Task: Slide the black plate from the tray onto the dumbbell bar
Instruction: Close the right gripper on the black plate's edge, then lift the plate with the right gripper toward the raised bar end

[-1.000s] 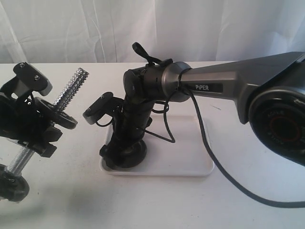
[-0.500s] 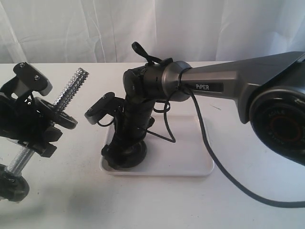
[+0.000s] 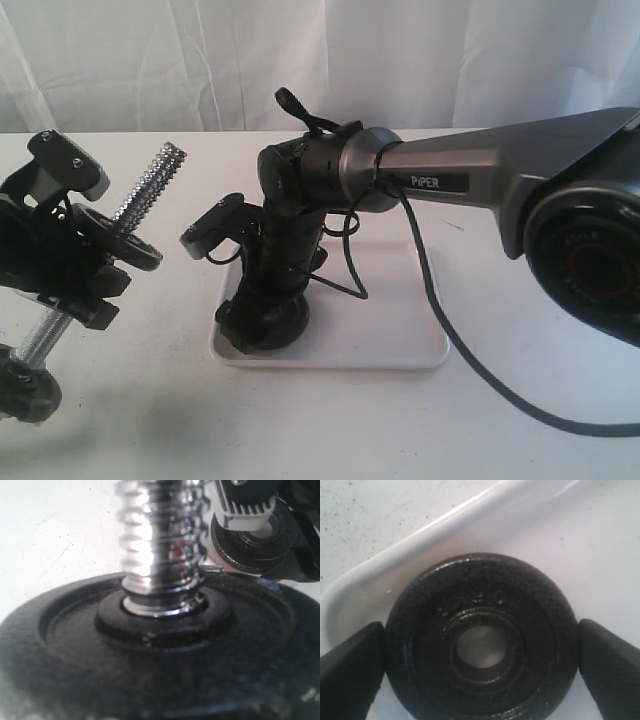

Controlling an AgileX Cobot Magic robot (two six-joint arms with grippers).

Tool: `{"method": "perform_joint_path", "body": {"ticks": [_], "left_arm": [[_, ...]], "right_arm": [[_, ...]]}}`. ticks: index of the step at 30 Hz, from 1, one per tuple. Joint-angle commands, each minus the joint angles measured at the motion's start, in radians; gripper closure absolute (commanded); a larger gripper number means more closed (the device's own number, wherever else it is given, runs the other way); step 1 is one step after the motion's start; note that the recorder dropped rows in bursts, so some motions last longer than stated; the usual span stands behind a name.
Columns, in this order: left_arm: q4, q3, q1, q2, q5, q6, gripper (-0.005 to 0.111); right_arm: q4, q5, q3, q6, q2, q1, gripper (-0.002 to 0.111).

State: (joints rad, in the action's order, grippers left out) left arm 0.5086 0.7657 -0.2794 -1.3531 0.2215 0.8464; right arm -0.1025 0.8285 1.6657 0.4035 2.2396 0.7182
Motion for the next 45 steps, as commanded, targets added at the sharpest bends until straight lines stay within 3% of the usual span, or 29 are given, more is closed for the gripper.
{"method": "perform_joint_path", "body": {"ticks": [1, 2, 3, 5, 12, 22, 38, 45], "left_arm": [[0.06, 0.027, -0.002, 0.051, -0.1, -0.001, 0.107], [0.06, 0.027, -0.002, 0.051, -0.1, -0.001, 0.107], [0.06, 0.027, -0.002, 0.051, -0.098, -0.001, 0.107], [0.06, 0.027, -0.002, 0.051, -0.098, -0.001, 0.107], [0.06, 0.027, -0.002, 0.051, -0.096, -0.001, 0.107], [0.06, 0.027, -0.002, 0.051, -0.096, -0.001, 0.107], [0.058, 0.025, -0.002, 0.051, -0.043, 0.009, 0.107], [0.058, 0.025, -0.002, 0.051, -0.018, 0.014, 0.107]], "right_arm": [[0.033, 0.045, -0.011, -0.015, 0.017, -0.001, 0.051], [0.033, 0.045, -0.011, -0.015, 0.017, -0.001, 0.062], [0.028, 0.047, -0.011, -0.015, 0.017, -0.001, 0.085], [0.026, 0.076, -0.011, -0.022, 0.017, -0.001, 0.108], [-0.025, 0.134, -0.011, -0.098, -0.048, -0.016, 0.108], [-0.172, 0.216, -0.011, -0.072, -0.15, -0.158, 0.108], [-0.861, 0.393, -0.011, 0.217, -0.241, -0.394, 0.108], [-0.999, 0.393, -0.011, 0.243, -0.278, -0.427, 0.108]]}}
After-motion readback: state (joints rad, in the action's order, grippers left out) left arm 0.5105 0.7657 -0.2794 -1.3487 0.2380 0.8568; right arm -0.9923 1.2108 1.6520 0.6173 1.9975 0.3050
